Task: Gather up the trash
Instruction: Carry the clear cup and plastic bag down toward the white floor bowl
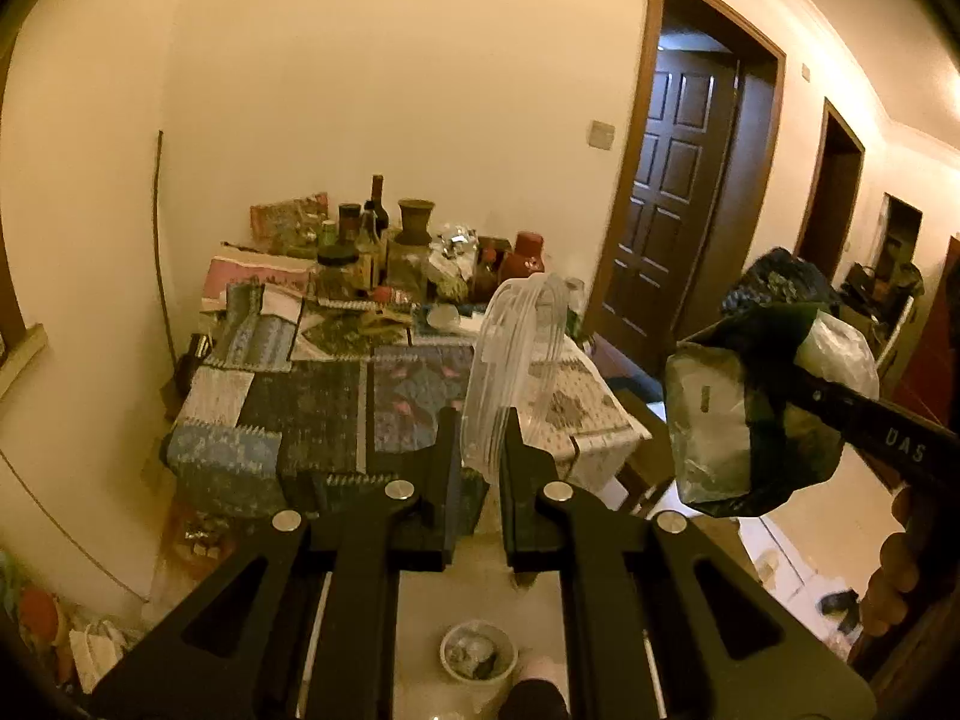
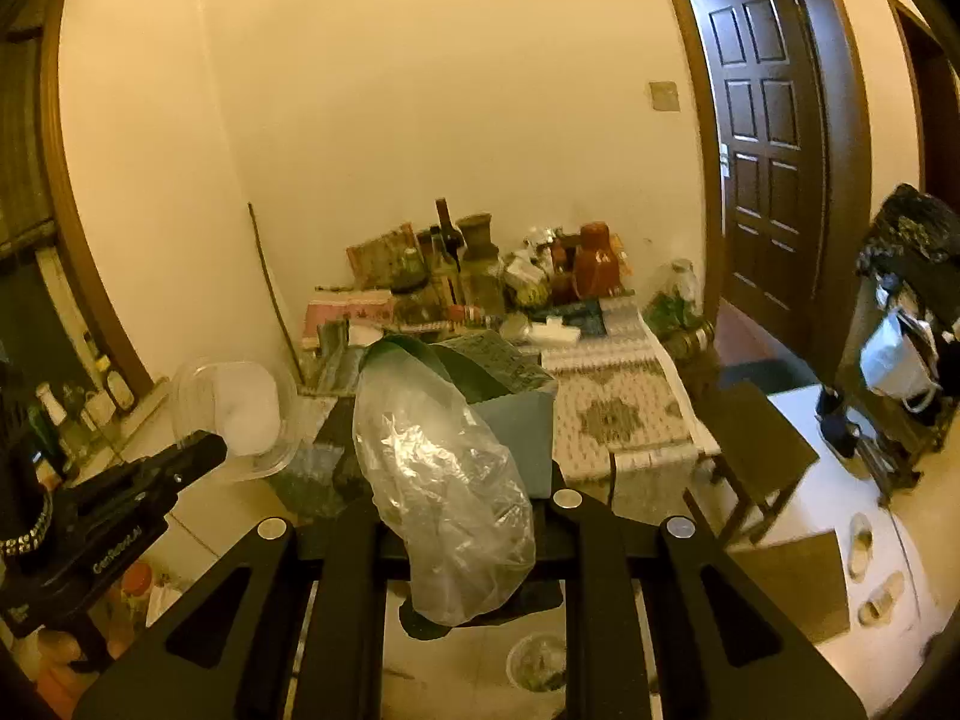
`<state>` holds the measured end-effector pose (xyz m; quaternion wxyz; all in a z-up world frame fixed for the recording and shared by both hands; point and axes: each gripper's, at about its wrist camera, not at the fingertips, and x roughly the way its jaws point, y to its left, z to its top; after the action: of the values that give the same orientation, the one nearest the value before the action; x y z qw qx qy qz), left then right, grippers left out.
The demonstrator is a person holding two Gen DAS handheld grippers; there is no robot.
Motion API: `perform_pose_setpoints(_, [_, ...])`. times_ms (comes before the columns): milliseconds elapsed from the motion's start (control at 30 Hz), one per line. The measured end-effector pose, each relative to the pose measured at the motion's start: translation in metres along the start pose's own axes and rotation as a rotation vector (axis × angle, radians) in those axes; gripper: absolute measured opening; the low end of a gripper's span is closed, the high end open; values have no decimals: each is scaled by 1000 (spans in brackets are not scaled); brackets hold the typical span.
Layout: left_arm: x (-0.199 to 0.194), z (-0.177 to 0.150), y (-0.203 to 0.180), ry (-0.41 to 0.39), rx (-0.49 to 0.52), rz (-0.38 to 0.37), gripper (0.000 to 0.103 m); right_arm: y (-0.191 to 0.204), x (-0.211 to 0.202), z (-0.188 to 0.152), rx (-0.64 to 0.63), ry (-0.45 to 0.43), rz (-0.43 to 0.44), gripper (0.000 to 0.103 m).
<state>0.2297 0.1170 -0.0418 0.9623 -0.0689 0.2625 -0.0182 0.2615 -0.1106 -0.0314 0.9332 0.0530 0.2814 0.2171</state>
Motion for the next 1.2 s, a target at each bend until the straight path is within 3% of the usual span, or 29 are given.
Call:
perform_pose_setpoints(200, [-12,-16,0,50,-5,-24,10,-1,-7,-13,27,45,-31,15])
perform_pose_setpoints(500, [21,-48,-6,174,-27,-24,10,-21,18,-53,56,172,-39,15])
perform_pose_setpoints(833, [107,-114,-24,365,-67,-6,10,-60,81,-110,63,372,-43,15])
perform_pose_setpoints(1200, [213,-232,-16,569,-140,38,10,-92,175,-208,57,601,-13,15])
